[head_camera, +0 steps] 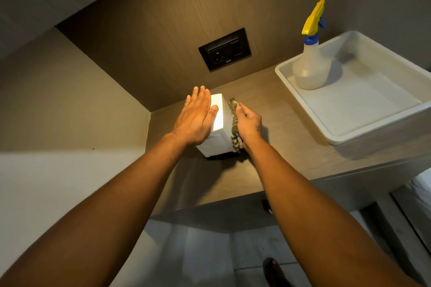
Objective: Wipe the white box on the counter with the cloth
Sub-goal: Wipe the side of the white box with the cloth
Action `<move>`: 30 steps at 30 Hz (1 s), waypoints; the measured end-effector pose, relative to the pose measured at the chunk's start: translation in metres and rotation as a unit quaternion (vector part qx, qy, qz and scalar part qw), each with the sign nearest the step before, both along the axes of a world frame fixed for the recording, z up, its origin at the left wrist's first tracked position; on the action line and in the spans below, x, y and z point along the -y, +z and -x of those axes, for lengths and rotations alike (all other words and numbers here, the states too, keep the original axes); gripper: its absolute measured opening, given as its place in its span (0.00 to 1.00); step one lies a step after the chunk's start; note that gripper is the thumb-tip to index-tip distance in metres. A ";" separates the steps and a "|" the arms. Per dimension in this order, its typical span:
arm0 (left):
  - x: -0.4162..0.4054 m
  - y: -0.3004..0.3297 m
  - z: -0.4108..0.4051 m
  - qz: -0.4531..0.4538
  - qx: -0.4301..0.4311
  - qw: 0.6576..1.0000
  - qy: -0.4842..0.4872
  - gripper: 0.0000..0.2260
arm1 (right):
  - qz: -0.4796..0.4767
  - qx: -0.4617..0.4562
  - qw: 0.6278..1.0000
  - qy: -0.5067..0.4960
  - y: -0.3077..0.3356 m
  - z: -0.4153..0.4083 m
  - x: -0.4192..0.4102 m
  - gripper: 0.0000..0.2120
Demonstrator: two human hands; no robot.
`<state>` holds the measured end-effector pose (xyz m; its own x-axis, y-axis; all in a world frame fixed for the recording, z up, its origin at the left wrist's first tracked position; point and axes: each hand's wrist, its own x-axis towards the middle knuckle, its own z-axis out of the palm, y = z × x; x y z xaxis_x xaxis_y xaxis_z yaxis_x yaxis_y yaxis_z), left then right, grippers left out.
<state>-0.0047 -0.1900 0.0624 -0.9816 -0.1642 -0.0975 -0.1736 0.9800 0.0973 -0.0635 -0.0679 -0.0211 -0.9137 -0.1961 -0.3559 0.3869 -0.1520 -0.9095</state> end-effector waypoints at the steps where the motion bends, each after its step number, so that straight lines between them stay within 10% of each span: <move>1: 0.000 -0.001 0.000 0.000 0.002 1.000 0.000 0.27 | -0.003 0.009 1.000 -0.004 -0.003 -0.004 -0.003 0.16; 12: 0.001 0.000 0.000 -0.005 0.000 1.000 -0.006 0.27 | 0.046 -0.170 0.983 -0.058 0.031 -0.025 0.007 0.18; 20: 0.002 -0.001 0.001 0.002 0.004 1.000 -0.003 0.28 | -0.011 -0.020 1.000 0.001 -0.004 -0.005 -0.003 0.16; 30: 0.002 0.000 0.001 -0.003 0.000 1.000 -0.003 0.28 | 0.030 -0.175 0.983 -0.038 0.032 -0.024 0.002 0.16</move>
